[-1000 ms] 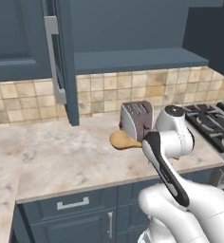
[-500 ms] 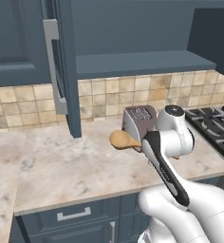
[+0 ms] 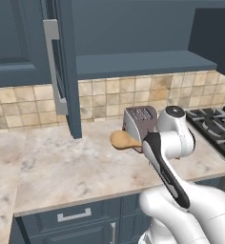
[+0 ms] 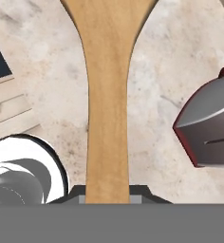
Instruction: Organize the utensils by type. Pick up the wooden spoons from the counter and place them in the open cabinet. Then pick up the metallic utensils from the counter and place them in the open drawer.
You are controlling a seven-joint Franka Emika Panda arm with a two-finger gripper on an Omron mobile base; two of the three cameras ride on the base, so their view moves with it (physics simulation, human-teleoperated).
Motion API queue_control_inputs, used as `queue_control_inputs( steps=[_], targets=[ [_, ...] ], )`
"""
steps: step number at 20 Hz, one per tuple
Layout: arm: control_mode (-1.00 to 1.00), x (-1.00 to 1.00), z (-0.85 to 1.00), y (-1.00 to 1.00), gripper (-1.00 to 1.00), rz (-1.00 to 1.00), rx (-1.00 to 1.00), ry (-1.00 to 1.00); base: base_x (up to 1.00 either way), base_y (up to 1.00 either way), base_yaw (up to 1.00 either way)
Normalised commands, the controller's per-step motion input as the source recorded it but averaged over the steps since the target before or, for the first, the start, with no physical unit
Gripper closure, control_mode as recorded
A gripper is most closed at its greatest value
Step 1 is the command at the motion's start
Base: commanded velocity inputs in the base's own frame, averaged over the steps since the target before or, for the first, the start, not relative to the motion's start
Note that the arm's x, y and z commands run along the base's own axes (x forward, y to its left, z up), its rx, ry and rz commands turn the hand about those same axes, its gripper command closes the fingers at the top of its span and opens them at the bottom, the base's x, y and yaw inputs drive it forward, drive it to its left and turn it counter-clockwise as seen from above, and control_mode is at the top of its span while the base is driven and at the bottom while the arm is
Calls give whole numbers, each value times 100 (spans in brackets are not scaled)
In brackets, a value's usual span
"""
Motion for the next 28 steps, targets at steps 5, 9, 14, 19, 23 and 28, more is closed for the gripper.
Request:
queue_control_inputs(
  steps=[5,9,14,19,23,28],
  targets=[
    [-100,0,21,0,100,9,-4,-37,0,0,0],
    [-100,0,42,0,100,14,0,-35,0,0,0],
    [-100,4,49,0,100,12,-7,-38,0,0,0],
    [-100,1,59,0,100,17,-1,-27,0,0,0],
    [-100,7,65,5,100,10,-6,-28,0,0,0],
    [-100,31,64,7,100,0,-9,-28,0,0,0]
  ],
)
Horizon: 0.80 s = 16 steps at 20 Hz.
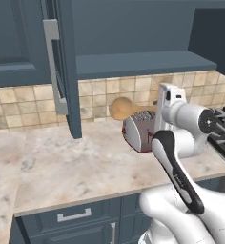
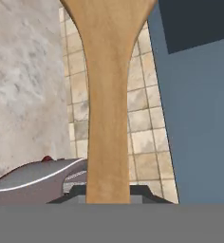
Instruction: Organize the utensils by type. Pick up the wooden spoons from the counter and place them in the open cabinet. Then pick up the metallic utensils from the counter and place them in the open drawer.
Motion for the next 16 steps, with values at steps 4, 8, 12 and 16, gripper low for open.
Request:
queue_control_inputs(
  steps=[4,8,12,16],
  targets=[
    [-100,47,79,0,100,0,-1,-1,0,0,0],
    [-100,57,76,-3,100,0,0,7,0,0,0],
    [-100,68,60,0,100,0,0,5,0,0,0],
    [-100,76,50,1,100,0,0,0,0,0,0]
  ],
)
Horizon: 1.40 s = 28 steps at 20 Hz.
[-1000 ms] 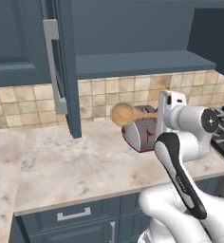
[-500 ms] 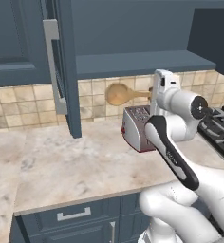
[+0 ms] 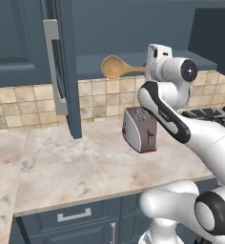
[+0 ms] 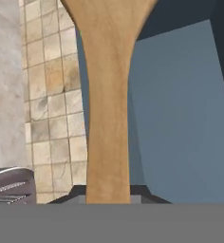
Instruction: Organize the utensils by type. Pick up the wooden spoons from the counter and place them in the open cabinet. Then pick up the metallic utensils from the counter and place them in the open drawer.
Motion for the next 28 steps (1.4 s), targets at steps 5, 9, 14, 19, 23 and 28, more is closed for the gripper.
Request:
queue_control_inputs(
  steps=[5,9,14,19,23,28],
  targets=[
    [-100,73,34,7,100,0,0,0,0,0,0],
    [-100,73,7,7,100,0,-2,-1,0,0,0],
    [-100,71,0,7,100,0,-4,0,0,0,0],
    [-100,66,0,5,100,1,-1,0,0,0,0],
    [-100,45,0,7,100,3,-3,0,0,0,0],
    [-100,39,0,4,100,5,-4,1,0,0,0]
  ],
)
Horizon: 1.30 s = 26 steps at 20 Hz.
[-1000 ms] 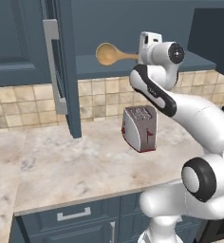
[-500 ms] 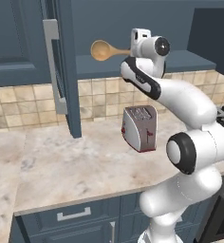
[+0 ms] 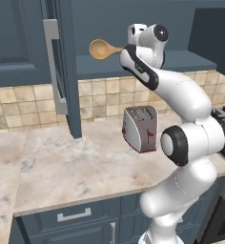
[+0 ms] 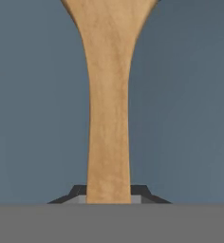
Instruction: Organize the utensils by type. Pick up the wooden spoons from the counter and place them in the open cabinet. Then pick up the metallic utensils from the counter and place them in the open drawer.
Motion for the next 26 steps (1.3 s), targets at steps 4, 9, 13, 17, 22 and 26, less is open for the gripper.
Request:
queue_control_inputs(
  steps=[4,9,13,17,22,26],
  targets=[
    [-100,34,0,2,100,5,-2,0,0,0,0],
    [-100,15,-7,2,100,4,-4,-1,0,0,0],
    [-100,12,-20,6,100,2,-5,0,0,0,0],
    [-100,3,-24,11,-100,1,-5,-1,0,0,0],
    [-100,6,-18,4,-100,0,-2,-1,0,0,0],
    [-100,9,-16,0,-100,0,0,0,0,0,0]
  ],
)
